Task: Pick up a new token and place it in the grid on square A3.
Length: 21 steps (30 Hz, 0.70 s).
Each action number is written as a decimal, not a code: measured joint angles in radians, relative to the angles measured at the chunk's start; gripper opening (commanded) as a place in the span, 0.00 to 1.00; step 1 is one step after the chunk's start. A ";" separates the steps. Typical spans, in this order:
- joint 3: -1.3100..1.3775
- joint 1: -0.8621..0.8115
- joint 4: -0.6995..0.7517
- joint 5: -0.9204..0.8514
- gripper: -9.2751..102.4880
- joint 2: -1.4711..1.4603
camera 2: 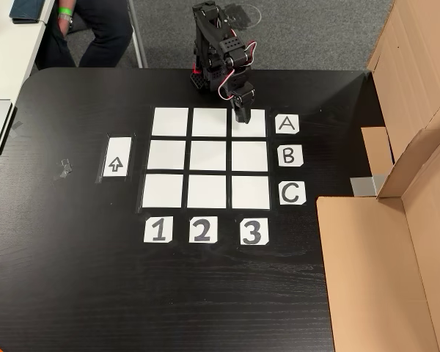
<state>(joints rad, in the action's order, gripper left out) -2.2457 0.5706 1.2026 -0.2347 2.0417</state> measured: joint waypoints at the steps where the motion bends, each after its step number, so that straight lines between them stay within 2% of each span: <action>1: -0.011 -0.002 -0.008 -0.014 0.14 0.012; 9: -0.124 0.023 -0.069 -0.121 0.14 0.087; 21: -0.253 0.069 -0.175 -0.178 0.14 0.092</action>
<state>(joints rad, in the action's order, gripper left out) -2.4989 0.6397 1.0278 -0.4126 2.1338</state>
